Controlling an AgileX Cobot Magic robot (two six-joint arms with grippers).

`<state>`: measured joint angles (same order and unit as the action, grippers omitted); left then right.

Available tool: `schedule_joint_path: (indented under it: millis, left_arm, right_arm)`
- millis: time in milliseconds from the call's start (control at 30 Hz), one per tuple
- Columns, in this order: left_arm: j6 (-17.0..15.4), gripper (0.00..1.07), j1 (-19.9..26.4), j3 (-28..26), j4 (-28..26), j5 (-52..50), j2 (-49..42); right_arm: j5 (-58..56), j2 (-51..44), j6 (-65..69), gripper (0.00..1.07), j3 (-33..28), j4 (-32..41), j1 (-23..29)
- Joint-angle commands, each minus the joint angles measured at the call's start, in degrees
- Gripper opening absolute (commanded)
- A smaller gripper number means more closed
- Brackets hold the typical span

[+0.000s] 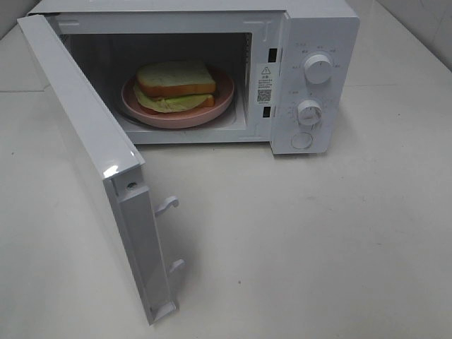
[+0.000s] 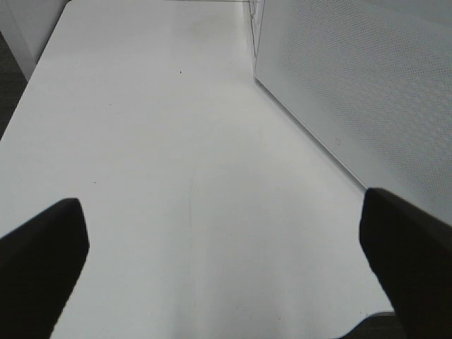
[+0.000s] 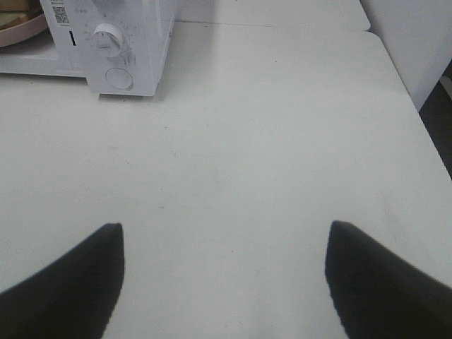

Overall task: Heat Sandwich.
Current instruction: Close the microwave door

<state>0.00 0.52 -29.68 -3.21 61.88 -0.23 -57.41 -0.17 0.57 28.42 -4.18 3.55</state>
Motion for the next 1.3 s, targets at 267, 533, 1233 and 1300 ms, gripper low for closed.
schedule_joint_path:
  millis: [267,533,1233,1300]
  left_arm:
    - [-0.34,0.99,0.06,-1.32,-1.55,-2.06,2.46]
    - [-0.4,0.88,0.06,-2.35,-1.15,-8.88,12.43]
    - [-0.4,0.0,0.06,-0.4,-1.83,-32.14,39.59]
    - [-0.4,0.0,0.06,2.52,-1.83,-40.45,42.4]
  right_arm:
    - [0.4,-1.66,0.69,0.76,0.0,0.11,-0.23]
    - [0.4,-1.66,0.69,0.76,0.0,0.11,-0.23]
    - [0.4,-1.66,0.63,0.75,0.0,0.11,-0.23]
    - [0.4,-1.66,0.63,0.75,0.0,0.11,-0.23]
